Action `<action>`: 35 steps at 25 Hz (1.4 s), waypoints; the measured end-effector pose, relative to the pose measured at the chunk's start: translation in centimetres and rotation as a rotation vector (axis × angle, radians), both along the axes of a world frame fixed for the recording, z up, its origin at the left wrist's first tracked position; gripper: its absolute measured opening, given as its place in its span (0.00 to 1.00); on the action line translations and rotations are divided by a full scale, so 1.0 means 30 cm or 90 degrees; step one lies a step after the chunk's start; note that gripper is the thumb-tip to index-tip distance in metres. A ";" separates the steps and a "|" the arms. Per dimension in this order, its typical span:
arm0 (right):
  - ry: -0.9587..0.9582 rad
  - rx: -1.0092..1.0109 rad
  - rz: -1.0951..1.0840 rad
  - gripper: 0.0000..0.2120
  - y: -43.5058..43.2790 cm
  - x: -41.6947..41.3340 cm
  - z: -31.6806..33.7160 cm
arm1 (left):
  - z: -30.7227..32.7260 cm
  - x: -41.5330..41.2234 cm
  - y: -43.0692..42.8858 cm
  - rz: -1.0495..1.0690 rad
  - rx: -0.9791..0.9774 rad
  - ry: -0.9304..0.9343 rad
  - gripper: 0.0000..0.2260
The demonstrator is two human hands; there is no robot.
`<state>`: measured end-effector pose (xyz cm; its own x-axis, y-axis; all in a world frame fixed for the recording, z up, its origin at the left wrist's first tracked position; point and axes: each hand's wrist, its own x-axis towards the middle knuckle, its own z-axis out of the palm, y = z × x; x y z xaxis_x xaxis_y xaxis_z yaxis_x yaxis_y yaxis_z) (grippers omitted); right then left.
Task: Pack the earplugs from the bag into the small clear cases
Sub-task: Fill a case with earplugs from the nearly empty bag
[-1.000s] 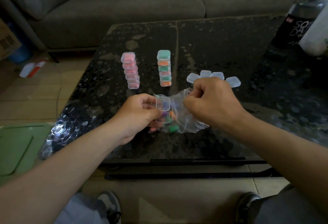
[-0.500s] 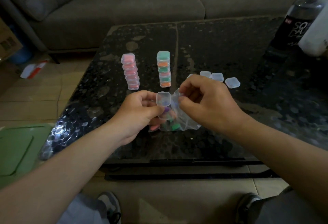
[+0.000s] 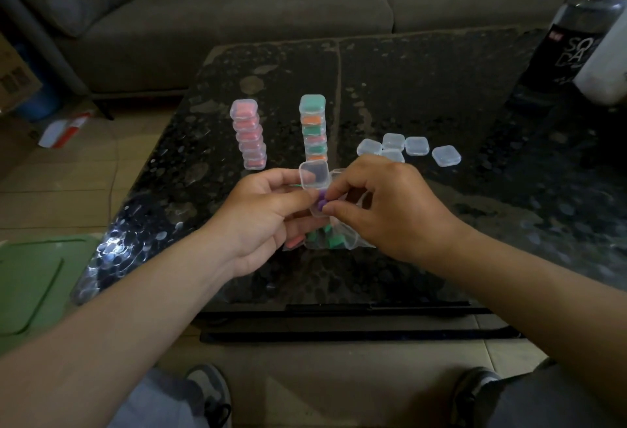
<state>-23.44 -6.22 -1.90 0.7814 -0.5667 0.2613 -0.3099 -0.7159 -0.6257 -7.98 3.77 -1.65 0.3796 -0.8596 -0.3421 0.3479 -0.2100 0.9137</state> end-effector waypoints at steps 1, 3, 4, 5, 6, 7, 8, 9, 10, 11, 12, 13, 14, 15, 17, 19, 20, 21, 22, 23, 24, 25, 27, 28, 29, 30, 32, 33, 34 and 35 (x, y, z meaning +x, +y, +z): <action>0.001 -0.005 0.004 0.04 0.001 0.001 0.001 | 0.002 0.001 0.001 -0.003 0.002 0.004 0.08; 0.002 -0.009 0.014 0.04 0.003 0.001 0.001 | 0.004 0.004 0.003 -0.010 0.007 0.005 0.09; 0.001 -0.008 0.018 0.04 0.003 0.001 0.000 | 0.004 0.004 0.004 -0.015 0.009 0.005 0.10; 0.000 -0.007 0.019 0.04 0.002 0.000 -0.001 | 0.004 0.004 0.006 -0.021 0.011 0.003 0.11; 0.000 -0.007 0.020 0.04 0.002 -0.001 -0.003 | 0.003 0.005 0.007 -0.026 0.011 0.000 0.12; 0.000 -0.011 0.020 0.05 0.003 -0.001 -0.006 | 0.001 0.007 0.008 -0.030 0.011 -0.003 0.12; -0.004 -0.016 0.020 0.05 0.004 0.000 -0.009 | -0.001 0.009 0.009 -0.032 0.011 -0.005 0.13; -0.009 -0.017 0.020 0.05 0.005 0.001 -0.011 | -0.002 0.011 0.009 -0.033 0.009 -0.006 0.13; -0.016 -0.013 0.020 0.05 0.005 0.001 -0.011 | -0.003 0.013 0.009 -0.033 0.007 -0.008 0.13; -0.021 -0.006 0.019 0.06 0.004 0.000 -0.009 | -0.003 0.015 0.008 -0.033 0.004 -0.013 0.14; -0.023 -0.002 0.017 0.06 0.003 -0.003 -0.004 | -0.002 0.017 0.007 -0.033 0.003 -0.016 0.15; -0.021 -0.003 0.014 0.06 0.002 -0.005 0.000 | 0.002 0.016 0.007 -0.034 0.002 -0.017 0.16; -0.019 -0.006 0.007 0.06 0.000 -0.007 0.003 | 0.005 0.016 0.008 -0.036 0.002 -0.018 0.18; -0.023 -0.013 -0.004 0.06 -0.002 -0.009 0.006 | 0.008 0.015 0.009 -0.037 0.004 -0.020 0.20; -0.043 -0.037 -0.024 0.08 -0.004 -0.013 0.013 | 0.013 0.012 0.011 -0.034 0.012 -0.029 0.22; -0.047 -0.077 -0.011 0.16 -0.007 -0.019 0.017 | 0.016 0.015 0.008 -0.028 0.013 -0.029 0.22; -0.034 -0.087 0.011 0.22 -0.007 -0.023 0.017 | 0.016 0.019 0.007 -0.029 0.011 -0.022 0.23; -0.020 -0.083 0.039 0.28 -0.006 -0.026 0.016 | 0.019 0.021 0.007 -0.034 0.009 -0.012 0.23; -0.007 -0.077 0.067 0.34 -0.003 -0.026 0.012 | 0.021 0.022 0.007 -0.041 0.004 -0.003 0.22; 0.005 -0.074 0.089 0.37 0.000 -0.022 0.006 | 0.023 0.023 0.009 -0.050 0.002 0.001 0.21; 0.017 -0.077 0.099 0.39 0.003 -0.018 -0.001 | 0.023 0.023 0.011 -0.057 0.003 -0.001 0.18; 0.025 -0.082 0.102 0.38 0.005 -0.013 -0.006 | 0.021 0.023 0.013 -0.065 0.004 -0.005 0.15; 0.025 -0.082 0.096 0.35 0.006 -0.008 -0.005 | 0.016 0.029 0.016 -0.073 0.005 -0.011 0.11; 0.026 -0.078 0.089 0.33 0.006 -0.007 -0.001 | 0.014 0.034 0.016 -0.078 0.005 -0.014 0.11; 0.025 -0.073 0.081 0.31 0.005 -0.007 0.003 | 0.015 0.038 0.016 -0.085 0.005 -0.020 0.12; 0.021 -0.068 0.074 0.29 0.004 -0.008 0.005 | 0.014 0.042 0.017 -0.093 0.002 -0.028 0.14; 0.007 -0.063 0.066 0.25 0.005 -0.008 0.004 | 0.011 0.048 0.017 -0.100 -0.003 -0.043 0.16; 0.000 -0.062 0.064 0.23 0.007 -0.006 0.004 | 0.009 0.050 0.017 -0.104 -0.005 -0.049 0.17; -0.006 -0.063 0.061 0.21 0.008 -0.005 0.003 | 0.007 0.054 0.018 -0.111 -0.009 -0.056 0.17; -0.012 -0.063 0.057 0.19 0.009 -0.005 0.003 | 0.004 0.057 0.017 -0.120 -0.014 -0.066 0.17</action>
<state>-23.59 -5.94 -1.80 0.8221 -0.4653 0.3282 -0.2305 -0.7990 -0.5553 -6.29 4.27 -1.53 0.2430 -0.9258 -0.2895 0.2086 -0.2416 0.9477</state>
